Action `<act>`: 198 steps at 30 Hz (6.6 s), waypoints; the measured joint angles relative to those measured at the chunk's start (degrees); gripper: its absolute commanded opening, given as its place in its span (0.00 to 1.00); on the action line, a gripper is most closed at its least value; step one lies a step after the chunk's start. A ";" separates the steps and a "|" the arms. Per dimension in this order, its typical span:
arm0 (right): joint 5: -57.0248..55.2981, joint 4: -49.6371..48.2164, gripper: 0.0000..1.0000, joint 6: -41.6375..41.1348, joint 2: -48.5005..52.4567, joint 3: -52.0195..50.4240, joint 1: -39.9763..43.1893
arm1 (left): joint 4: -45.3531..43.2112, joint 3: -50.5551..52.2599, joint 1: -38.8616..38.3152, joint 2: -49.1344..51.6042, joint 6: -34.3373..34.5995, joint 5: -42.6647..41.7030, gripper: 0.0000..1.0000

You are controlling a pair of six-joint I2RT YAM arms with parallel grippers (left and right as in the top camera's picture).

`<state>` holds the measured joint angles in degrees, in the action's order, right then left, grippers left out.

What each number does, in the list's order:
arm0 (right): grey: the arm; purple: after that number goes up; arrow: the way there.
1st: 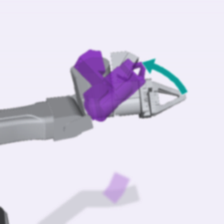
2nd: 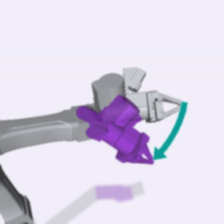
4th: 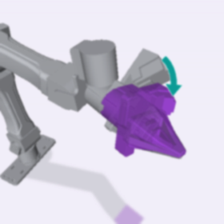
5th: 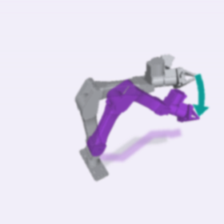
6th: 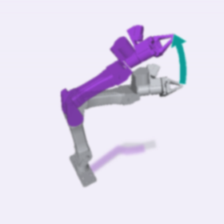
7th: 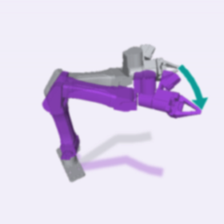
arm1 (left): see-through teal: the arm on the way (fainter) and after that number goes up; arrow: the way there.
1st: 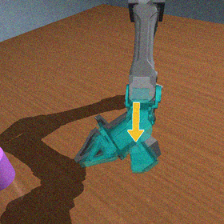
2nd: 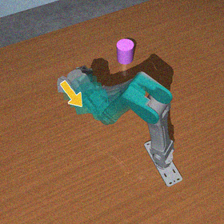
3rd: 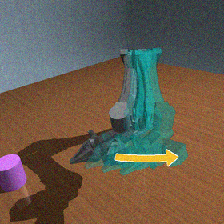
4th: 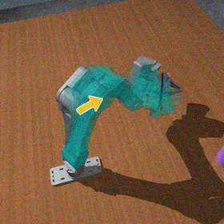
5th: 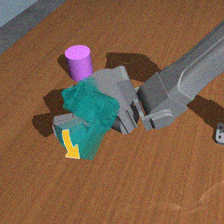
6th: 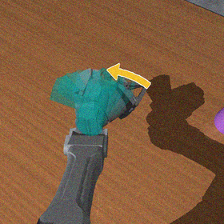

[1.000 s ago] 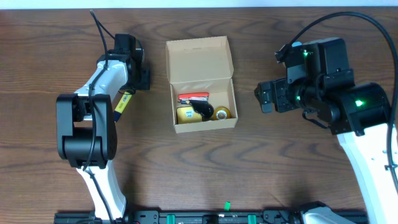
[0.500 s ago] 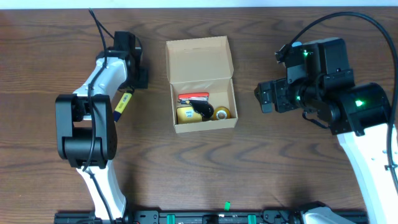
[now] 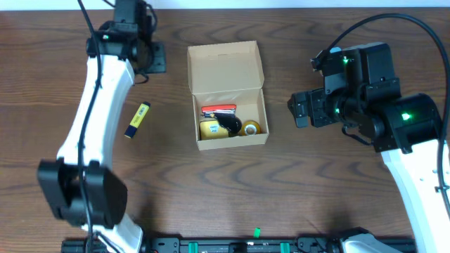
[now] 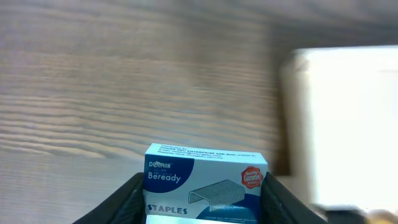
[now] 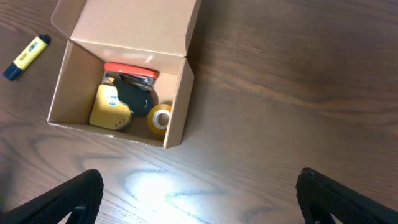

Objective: Pack container
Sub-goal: 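Carry the staples box over the cardboard box with left gripper, then lower the staples box into the box and open the left gripper, then move the left gripper down onto the yellow highlighter, then close the left gripper on the highlighter and lift it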

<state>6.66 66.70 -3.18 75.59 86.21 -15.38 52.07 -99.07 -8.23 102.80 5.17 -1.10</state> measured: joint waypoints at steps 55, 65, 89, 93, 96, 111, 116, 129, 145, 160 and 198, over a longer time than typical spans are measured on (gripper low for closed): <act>0.00 0.00 0.99 0.00 0.00 0.00 0.00 | 4.94 -0.52 -21.97 15.52 27.61 3.08 0.47; 0.00 0.00 0.99 0.00 0.00 0.00 0.00 | 6.29 -0.52 -21.97 15.52 30.71 5.05 0.66; 0.00 0.00 0.99 0.00 0.00 0.00 0.00 | 8.17 -1.05 -21.97 -5.97 19.32 9.79 0.79; 0.00 0.00 0.99 0.00 0.00 0.00 0.00 | 15.06 -1.42 -20.35 -15.56 17.03 17.73 0.86; 0.00 0.00 0.99 0.00 0.00 0.00 0.00 | 18.18 -1.42 -17.07 -19.47 15.65 20.46 0.89; 0.00 0.00 0.99 0.00 0.00 0.00 0.00 | 17.84 6.16 1.01 -18.05 -6.32 8.79 0.88; 0.00 0.00 0.99 0.00 0.00 0.00 0.07 | 13.20 11.82 7.72 -15.13 -14.80 -1.79 0.93; 0.00 0.00 0.99 0.00 0.00 0.00 0.07 | 5.68 20.35 15.54 -2.75 -26.71 -8.00 0.88; 0.00 0.00 0.99 0.00 0.00 0.00 0.07 | -3.74 20.79 15.54 10.29 -27.71 -7.63 0.86; 0.00 0.00 0.99 0.00 0.00 0.00 0.07 | -9.07 20.79 15.52 11.98 -27.67 -3.93 0.77; 0.00 0.00 0.99 0.00 0.00 0.00 0.07 | -12.24 22.03 10.36 11.98 -21.68 1.07 0.52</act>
<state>6.66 66.70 -3.18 75.59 86.21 -15.31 39.83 -77.03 2.13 114.78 -16.51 -0.03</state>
